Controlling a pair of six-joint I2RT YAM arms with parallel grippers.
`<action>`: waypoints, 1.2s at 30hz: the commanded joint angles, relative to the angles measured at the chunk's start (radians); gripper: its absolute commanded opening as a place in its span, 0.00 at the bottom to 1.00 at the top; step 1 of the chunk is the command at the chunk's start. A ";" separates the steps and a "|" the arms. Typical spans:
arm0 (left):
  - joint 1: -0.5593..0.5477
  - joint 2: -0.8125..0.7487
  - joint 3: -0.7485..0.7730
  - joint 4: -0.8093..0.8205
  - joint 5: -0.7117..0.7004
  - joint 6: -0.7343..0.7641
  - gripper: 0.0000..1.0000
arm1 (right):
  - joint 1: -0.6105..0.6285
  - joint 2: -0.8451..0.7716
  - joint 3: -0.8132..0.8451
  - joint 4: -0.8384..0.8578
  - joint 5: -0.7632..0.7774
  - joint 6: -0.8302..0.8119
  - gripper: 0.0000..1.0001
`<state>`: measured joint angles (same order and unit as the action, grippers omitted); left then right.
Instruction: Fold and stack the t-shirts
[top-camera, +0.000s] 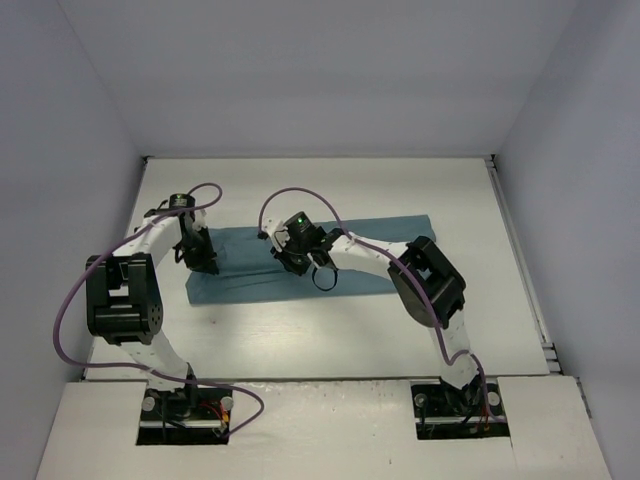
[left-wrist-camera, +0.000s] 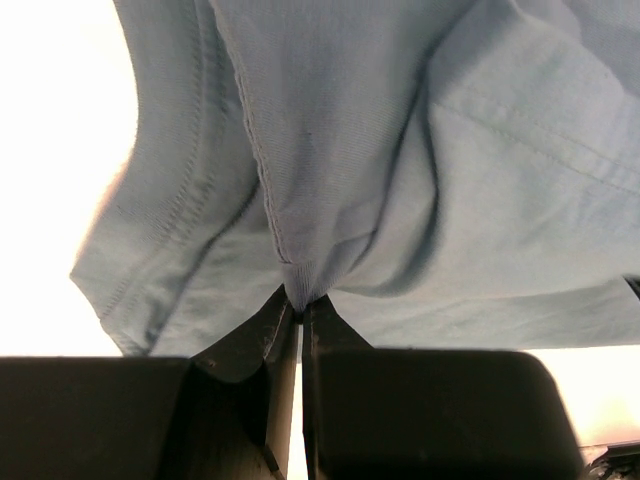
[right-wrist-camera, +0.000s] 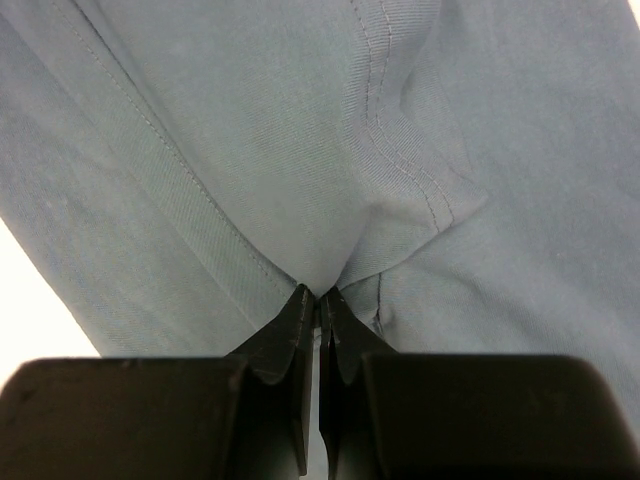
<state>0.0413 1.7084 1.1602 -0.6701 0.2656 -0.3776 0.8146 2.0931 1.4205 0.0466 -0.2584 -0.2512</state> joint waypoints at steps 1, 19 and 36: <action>0.022 -0.039 -0.011 -0.047 -0.057 0.009 0.00 | 0.000 -0.093 -0.028 -0.021 0.027 -0.012 0.11; -0.085 -0.157 0.171 -0.097 -0.074 -0.034 0.36 | -0.134 -0.034 0.303 -0.042 -0.276 0.188 0.40; -0.134 0.002 0.068 0.069 -0.048 -0.095 0.30 | -0.133 0.176 0.403 -0.042 -0.249 0.245 0.36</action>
<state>-0.0921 1.7355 1.2250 -0.6575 0.2192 -0.4544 0.6758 2.2931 1.7676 -0.0248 -0.5101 -0.0215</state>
